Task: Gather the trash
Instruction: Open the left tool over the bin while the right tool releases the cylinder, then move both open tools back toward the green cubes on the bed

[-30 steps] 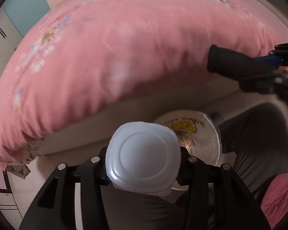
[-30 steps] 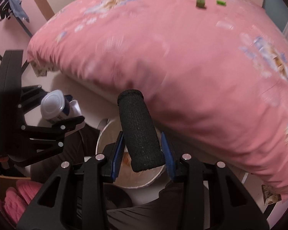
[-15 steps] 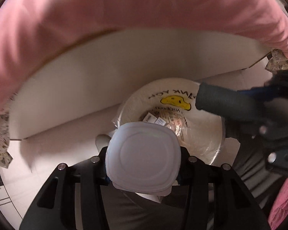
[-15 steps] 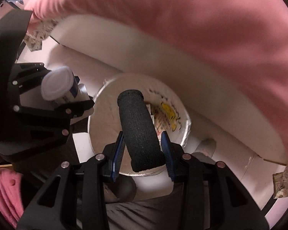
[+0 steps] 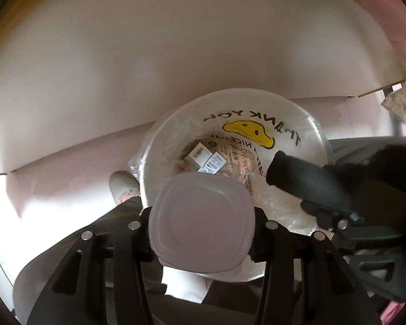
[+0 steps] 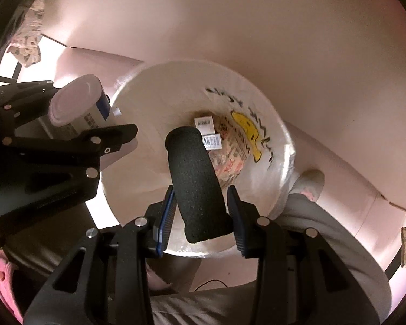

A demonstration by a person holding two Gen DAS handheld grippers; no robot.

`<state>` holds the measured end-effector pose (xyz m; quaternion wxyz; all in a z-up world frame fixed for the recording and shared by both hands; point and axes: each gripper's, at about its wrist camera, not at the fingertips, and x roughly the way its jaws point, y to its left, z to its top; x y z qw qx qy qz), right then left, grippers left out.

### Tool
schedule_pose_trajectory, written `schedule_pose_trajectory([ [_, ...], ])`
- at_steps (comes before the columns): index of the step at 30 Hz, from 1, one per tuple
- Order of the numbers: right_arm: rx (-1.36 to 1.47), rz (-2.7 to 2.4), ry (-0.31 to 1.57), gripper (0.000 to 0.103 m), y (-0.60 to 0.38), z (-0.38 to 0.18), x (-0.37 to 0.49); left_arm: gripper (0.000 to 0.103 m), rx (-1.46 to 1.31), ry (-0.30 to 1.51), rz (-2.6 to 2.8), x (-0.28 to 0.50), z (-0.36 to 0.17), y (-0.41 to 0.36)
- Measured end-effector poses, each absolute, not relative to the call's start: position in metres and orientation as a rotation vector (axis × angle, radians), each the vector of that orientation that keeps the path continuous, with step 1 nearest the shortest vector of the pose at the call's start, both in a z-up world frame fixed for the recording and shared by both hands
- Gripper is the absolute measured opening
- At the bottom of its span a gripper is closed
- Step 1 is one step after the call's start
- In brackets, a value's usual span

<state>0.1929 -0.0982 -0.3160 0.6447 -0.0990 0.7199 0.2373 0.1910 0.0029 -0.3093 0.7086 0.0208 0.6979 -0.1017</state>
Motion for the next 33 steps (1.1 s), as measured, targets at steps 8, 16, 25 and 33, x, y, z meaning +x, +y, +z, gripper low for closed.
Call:
schedule_pose_trajectory([
  [8, -0.195, 0.505, 1.759, 0.04, -0.098, -0.358, 0.202, 0.049, -0.003, 1.63, -0.217, 0.201, -0.35, 0.002],
  [16, -0.195, 0.461, 1.814, 0.041, -0.092, -0.387, 0.208, 0.052, -0.046, 1.692, -0.205, 0.206, -0.374, -0.002],
  [25, -0.193, 0.453, 1.828, 0.05, -0.1, -0.39, 0.209, 0.065, -0.06, 1.703, -0.194, 0.207, -0.378, -0.001],
  [33, -0.246, 0.528, 1.743, 0.05, -0.1, -0.343, 0.194, 0.065, -0.02, 1.632, -0.247, 0.19, -0.337, 0.0],
])
